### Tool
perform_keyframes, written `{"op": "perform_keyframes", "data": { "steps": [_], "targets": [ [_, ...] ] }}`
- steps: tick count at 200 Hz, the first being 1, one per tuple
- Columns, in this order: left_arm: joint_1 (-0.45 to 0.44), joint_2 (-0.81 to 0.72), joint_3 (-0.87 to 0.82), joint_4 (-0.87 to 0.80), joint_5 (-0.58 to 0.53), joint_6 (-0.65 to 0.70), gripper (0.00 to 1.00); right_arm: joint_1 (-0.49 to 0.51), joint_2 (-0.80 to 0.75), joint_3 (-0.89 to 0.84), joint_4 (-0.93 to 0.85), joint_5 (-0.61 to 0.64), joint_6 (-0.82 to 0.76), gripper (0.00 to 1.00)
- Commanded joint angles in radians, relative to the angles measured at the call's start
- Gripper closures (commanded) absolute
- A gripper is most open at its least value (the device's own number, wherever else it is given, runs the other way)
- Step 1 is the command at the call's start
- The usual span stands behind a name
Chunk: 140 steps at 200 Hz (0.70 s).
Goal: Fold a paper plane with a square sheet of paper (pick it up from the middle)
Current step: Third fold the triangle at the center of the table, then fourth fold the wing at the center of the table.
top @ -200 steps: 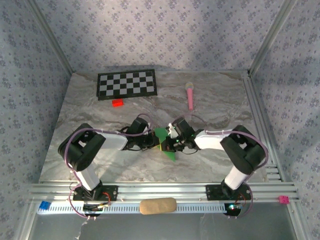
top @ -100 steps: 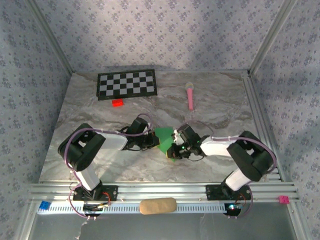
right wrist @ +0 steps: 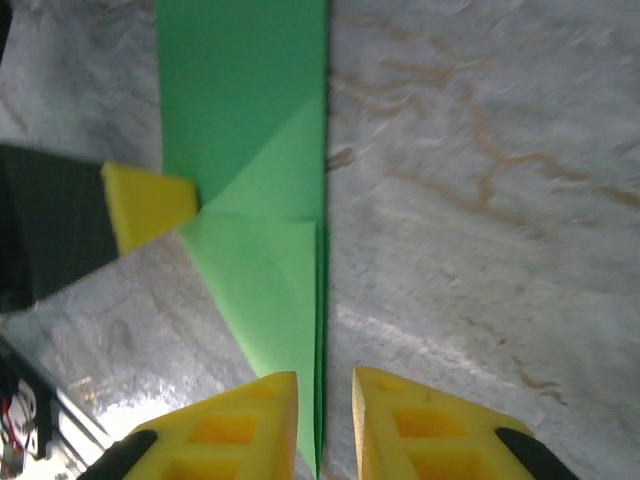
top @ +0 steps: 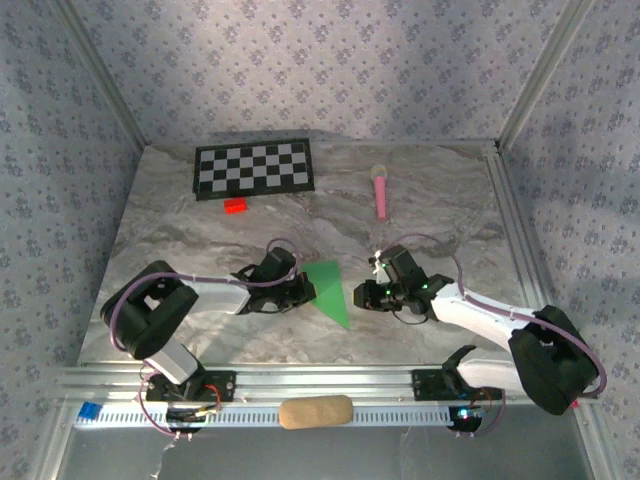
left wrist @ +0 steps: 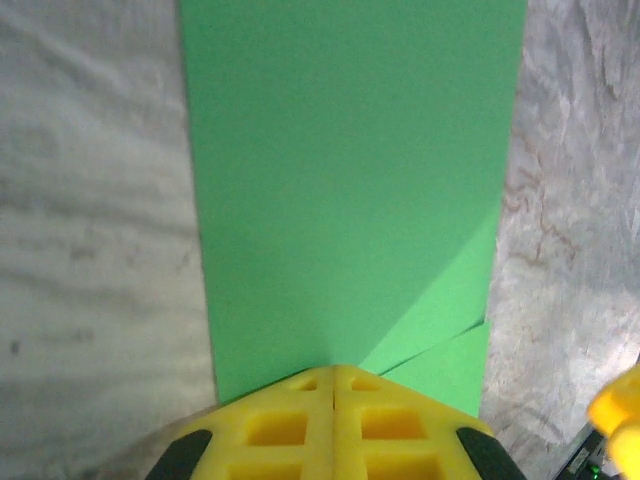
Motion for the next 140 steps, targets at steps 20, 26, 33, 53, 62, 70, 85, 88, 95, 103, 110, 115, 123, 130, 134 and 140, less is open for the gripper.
{"op": "perform_keyframes", "data": {
  "steps": [20,26,33,53,62,70,85,88,95,103,110,115,123,130,134,140],
  "targets": [
    [-0.003,-0.175,-0.011,-0.084,-0.122,0.074,0.82,0.018,0.036,0.091,-0.067,0.100,-0.030,0.68],
    [0.000,-0.199,-0.011,-0.101,-0.136,0.087,0.81,0.020,0.042,0.099,-0.075,0.114,-0.029,0.67],
    [0.006,-0.226,-0.015,-0.114,-0.148,0.096,0.78,0.021,0.049,0.109,-0.085,0.130,-0.025,0.65],
    [0.035,-0.288,-0.033,-0.125,-0.148,0.125,0.69,0.030,0.054,0.118,-0.069,0.164,-0.013,0.61],
    [0.054,-0.308,-0.037,-0.145,-0.141,0.135,0.68,0.033,0.057,0.116,-0.051,0.182,-0.001,0.59],
    [0.074,-0.325,-0.039,-0.163,-0.139,0.142,0.67,0.031,0.064,0.116,-0.040,0.193,0.006,0.58],
    [0.111,-0.353,-0.051,-0.192,-0.129,0.143,0.60,0.033,0.089,0.129,-0.031,0.205,0.010,0.58],
    [0.121,-0.357,-0.054,-0.194,-0.125,0.142,0.59,0.034,0.098,0.134,-0.031,0.205,0.009,0.58],
    [0.140,-0.366,-0.063,-0.190,-0.108,0.140,0.58,0.034,0.115,0.146,-0.032,0.202,0.004,0.59],
    [0.160,-0.375,-0.072,-0.182,-0.088,0.137,0.56,0.036,0.135,0.160,-0.036,0.199,-0.003,0.59],
    [0.174,-0.377,-0.078,-0.182,-0.070,0.133,0.54,0.039,0.152,0.171,-0.037,0.199,-0.005,0.60],
    [0.184,-0.376,-0.080,-0.182,-0.060,0.130,0.53,0.040,0.163,0.177,-0.037,0.196,-0.005,0.60],
    [0.195,-0.371,-0.081,-0.182,-0.044,0.126,0.52,0.042,0.181,0.184,-0.034,0.192,-0.005,0.60],
    [0.202,-0.366,-0.082,-0.182,-0.033,0.123,0.52,0.040,0.196,0.192,-0.029,0.182,-0.005,0.60],
    [0.204,-0.363,-0.082,-0.180,-0.028,0.120,0.52,0.042,0.204,0.195,-0.028,0.177,-0.006,0.60],
    [0.207,-0.358,-0.081,-0.177,-0.017,0.116,0.51,0.042,0.214,0.200,-0.025,0.169,-0.006,0.60]
  ]
}}
